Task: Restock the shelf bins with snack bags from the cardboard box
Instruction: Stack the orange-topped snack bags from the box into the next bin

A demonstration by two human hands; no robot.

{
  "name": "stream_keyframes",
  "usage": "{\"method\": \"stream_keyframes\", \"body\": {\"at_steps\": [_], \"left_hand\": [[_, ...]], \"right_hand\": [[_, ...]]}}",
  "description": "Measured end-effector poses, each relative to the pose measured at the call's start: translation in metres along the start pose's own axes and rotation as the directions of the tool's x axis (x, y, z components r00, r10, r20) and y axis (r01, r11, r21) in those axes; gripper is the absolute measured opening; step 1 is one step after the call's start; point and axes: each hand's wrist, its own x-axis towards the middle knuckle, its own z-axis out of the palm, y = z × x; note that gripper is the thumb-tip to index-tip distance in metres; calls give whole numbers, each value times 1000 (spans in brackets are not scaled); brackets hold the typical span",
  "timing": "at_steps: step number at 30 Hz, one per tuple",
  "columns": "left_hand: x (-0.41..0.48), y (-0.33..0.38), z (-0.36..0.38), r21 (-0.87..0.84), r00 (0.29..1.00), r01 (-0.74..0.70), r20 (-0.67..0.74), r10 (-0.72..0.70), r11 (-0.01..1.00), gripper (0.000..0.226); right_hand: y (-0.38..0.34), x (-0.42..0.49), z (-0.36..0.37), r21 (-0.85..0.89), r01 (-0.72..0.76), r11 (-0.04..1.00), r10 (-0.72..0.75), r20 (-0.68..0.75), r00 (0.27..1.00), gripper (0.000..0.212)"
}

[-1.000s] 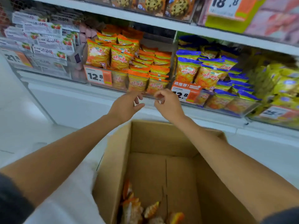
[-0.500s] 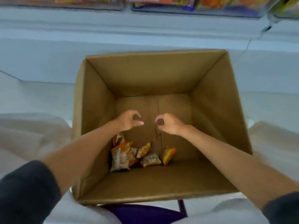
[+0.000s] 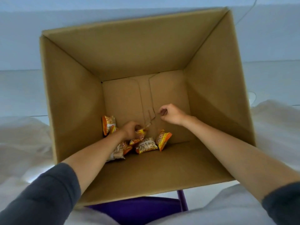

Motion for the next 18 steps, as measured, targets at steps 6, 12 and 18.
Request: {"method": "stream_keyframes", "body": {"at_steps": [6, 12, 18], "left_hand": [[-19, 29, -26, -429, 879, -240, -477, 7, 871, 61], [-49, 50, -45, -546, 901, -356, -415, 124, 758, 72], [-50, 35, -56, -492, 984, -155, -151, 91, 857, 76]], "right_hand": [[-32, -10, -13, 419, -52, 906, 34, 51, 998, 28], [-62, -11, -22, 675, -60, 735, 51, 33, 998, 32], [-62, -13, -35, 672, -96, 734, -53, 198, 979, 26]]}}
